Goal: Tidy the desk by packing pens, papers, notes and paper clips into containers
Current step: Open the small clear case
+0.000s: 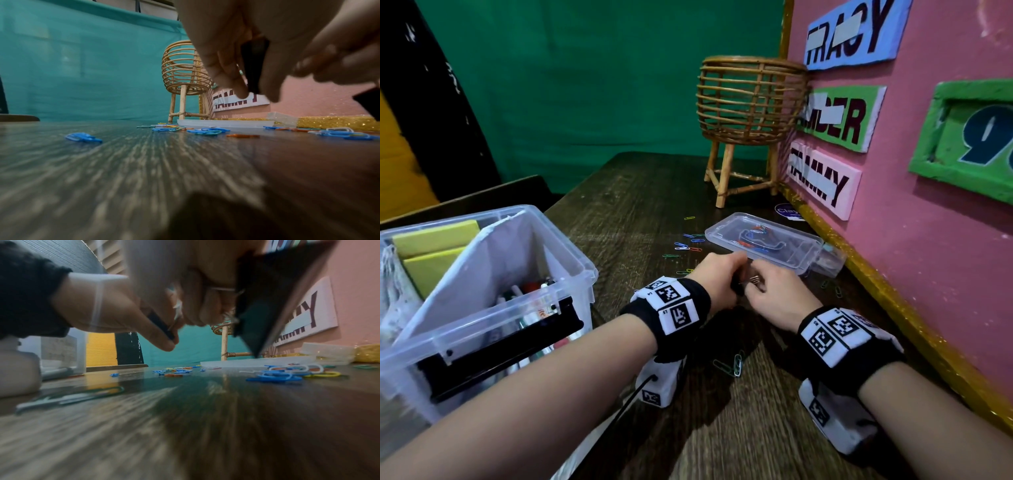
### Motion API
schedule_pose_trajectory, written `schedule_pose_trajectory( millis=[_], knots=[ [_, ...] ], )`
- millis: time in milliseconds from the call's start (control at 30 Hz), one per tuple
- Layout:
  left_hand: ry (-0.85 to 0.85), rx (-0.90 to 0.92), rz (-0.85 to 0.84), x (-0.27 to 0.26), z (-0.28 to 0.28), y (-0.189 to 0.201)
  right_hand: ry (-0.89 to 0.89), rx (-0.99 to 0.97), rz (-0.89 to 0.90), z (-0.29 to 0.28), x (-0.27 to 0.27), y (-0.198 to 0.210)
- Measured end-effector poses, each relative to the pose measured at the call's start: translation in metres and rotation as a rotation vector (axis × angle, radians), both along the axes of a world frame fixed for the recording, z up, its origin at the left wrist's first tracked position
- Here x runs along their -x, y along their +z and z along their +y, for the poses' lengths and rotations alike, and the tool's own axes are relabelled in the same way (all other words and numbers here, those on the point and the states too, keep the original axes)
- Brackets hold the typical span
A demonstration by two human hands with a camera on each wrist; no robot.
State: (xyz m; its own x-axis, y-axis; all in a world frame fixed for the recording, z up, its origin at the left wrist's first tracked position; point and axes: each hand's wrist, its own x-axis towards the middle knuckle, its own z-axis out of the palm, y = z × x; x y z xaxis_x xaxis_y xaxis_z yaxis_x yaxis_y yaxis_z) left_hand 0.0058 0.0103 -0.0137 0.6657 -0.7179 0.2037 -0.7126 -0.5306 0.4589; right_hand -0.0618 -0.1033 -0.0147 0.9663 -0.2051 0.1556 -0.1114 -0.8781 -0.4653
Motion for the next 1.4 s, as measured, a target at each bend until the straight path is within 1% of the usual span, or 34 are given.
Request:
schedule_pose_trajectory(
  millis=[67,133,200,267,433,500,600,700,833,933,1067,1167,1267,1400],
  knots=[
    [0.024,0.021,0.013,0.0,-0.001,-0.001,-0.052,-0.124,-0.008,0.0,0.0,0.002],
    [0.074,0.032,-0.009,-0.004,0.0,-0.003,-0.075,-0.178,0.017,0.0,-0.001,0.002],
    [0.117,0.012,-0.029,-0.008,0.001,-0.005,-0.061,-0.196,0.036,0.001,-0.001,0.0],
    [0.12,-0.015,-0.043,-0.01,0.002,-0.006,-0.031,-0.206,0.032,0.001,-0.002,-0.002],
    [0.108,-0.038,-0.093,-0.01,0.003,-0.007,0.033,-0.199,-0.038,-0.001,-0.003,-0.002],
    [0.125,-0.026,-0.074,-0.009,0.003,-0.008,0.048,-0.215,-0.079,-0.001,-0.003,-0.003],
    [0.121,-0.015,-0.044,-0.007,0.003,-0.006,0.068,-0.299,-0.114,-0.003,-0.005,-0.006],
    [0.093,-0.026,0.043,-0.004,0.006,-0.002,0.044,-0.255,-0.095,-0.004,-0.007,-0.008],
    [0.096,-0.078,0.051,-0.004,0.005,-0.002,-0.048,-0.124,-0.021,-0.009,-0.006,-0.009],
    [0.105,-0.121,0.07,-0.003,0.003,-0.003,-0.087,-0.081,0.048,-0.009,-0.001,-0.009],
    [0.129,-0.099,0.094,-0.004,0.006,-0.001,-0.149,-0.107,0.095,-0.011,0.002,-0.009],
    [0.127,-0.088,0.097,-0.003,0.008,0.001,-0.179,-0.164,0.12,-0.011,0.003,-0.008],
    [0.099,-0.099,0.101,-0.001,0.009,0.003,-0.164,-0.256,0.089,-0.008,0.002,-0.007],
    [0.135,-0.045,0.159,0.002,0.015,0.006,-0.1,-0.203,0.012,-0.007,0.004,-0.003]
  ],
)
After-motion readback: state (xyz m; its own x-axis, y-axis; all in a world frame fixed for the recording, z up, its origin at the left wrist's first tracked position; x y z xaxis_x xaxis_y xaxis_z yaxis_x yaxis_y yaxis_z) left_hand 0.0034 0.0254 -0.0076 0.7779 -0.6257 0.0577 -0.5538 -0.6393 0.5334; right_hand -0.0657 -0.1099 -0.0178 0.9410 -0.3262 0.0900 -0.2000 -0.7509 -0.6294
